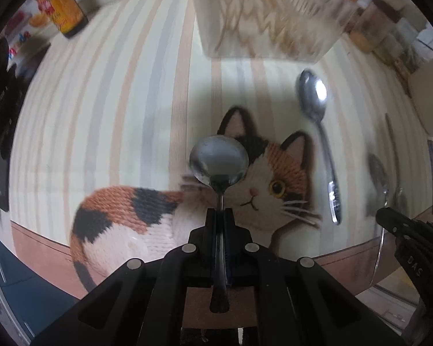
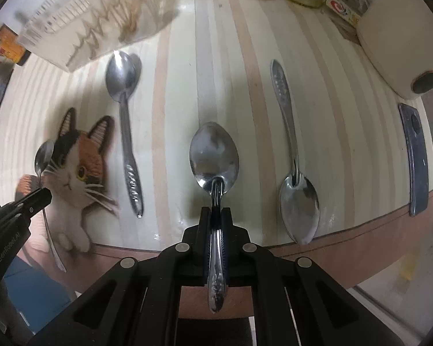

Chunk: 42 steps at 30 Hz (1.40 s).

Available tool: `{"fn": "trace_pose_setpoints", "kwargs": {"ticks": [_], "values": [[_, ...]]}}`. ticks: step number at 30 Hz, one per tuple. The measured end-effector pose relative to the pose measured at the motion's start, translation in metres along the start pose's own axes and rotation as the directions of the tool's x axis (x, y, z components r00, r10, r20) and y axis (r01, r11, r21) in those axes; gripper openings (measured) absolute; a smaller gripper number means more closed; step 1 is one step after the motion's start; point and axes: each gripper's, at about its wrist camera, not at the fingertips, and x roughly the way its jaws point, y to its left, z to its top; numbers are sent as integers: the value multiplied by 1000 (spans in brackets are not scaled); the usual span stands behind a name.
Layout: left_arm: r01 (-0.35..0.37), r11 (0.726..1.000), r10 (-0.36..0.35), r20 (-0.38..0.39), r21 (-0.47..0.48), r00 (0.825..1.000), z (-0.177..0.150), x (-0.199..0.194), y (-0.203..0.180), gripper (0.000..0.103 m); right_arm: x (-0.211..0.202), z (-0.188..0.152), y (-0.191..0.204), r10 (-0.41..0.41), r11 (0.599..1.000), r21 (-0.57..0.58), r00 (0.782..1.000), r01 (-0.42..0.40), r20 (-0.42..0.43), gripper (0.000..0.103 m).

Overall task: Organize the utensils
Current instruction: 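Carry both spoons to the clear basket and lower them inside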

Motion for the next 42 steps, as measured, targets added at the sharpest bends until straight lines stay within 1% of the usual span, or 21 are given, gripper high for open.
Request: {"fn": "trace_pose_setpoints", "kwargs": {"ticks": [2, 3, 7, 13, 14, 15, 16, 21, 25, 28, 30, 33, 36, 40, 42], "values": [[-3, 1000, 3, 33, 12, 999, 2, -14, -2, 2, -8, 2, 1, 9, 1000, 1, 1000, -9, 19, 5], [-7, 1000, 6, 51, 18, 999, 2, -21, -3, 2, -12, 4, 1, 16, 1000, 1, 999, -16, 29, 2], [6, 1000, -9, 98, 25, 995, 5, -45, -3, 2, -29, 9, 2, 34, 999, -1, 998, -34, 60, 2], [27, 999, -29, 150, 19, 988, 12, -76, -2, 2, -54, 17, 1, 84, 996, 9, 991, -86, 107, 2], [29, 999, -32, 160, 20, 987, 14, -79, -1, 2, -61, 20, 1, 96, 995, 10, 988, -97, 122, 2], [31, 999, -34, 170, 22, 985, 15, -84, 0, 2, -69, 14, 3, 104, 994, 13, 985, -107, 136, 2], [34, 999, -38, 180, 25, 983, 15, -90, 1, 2, -76, 15, 3, 114, 993, 16, 982, -118, 151, 2], [68, 997, -73, 246, 26, 966, 24, -121, 2, 2, -116, 27, 6, 173, 983, 15, 957, -181, 235, 2], [96, 995, -99, 305, 24, 947, 40, -146, 2, 2, -148, 47, 13, 220, 973, -2, 928, -230, 301, 2], [112, 993, -113, 341, 21, 933, 61, -162, 0, 2, -168, 66, 17, 251, 966, -22, 910, -259, 331, 2], [125, 992, -123, 351, 16, 928, 74, -167, 0, 2, -177, 84, 22, 269, 961, -29, 901, -276, 341, 2], [130, 991, -125, 364, 11, 923, 97, -171, 0, 2, -183, 111, 30, 273, 960, -44, 892, -276, 360, 2], [139, 990, -130, 356, 0, 925, 122, -167, 2, 2, -180, 139, 38, 290, 955, -45, 890, -293, 352, 2], [181, 983, -162, 301, -35, 940, 159, -146, 10, 2, -161, 177, 44, 322, 944, -34, 895, -328, 309, 2], [184, 982, -164, 277, -45, 947, 173, -135, 13, 2, -146, 194, 47, 328, 942, -25, 902, -335, 282, 2]]}}
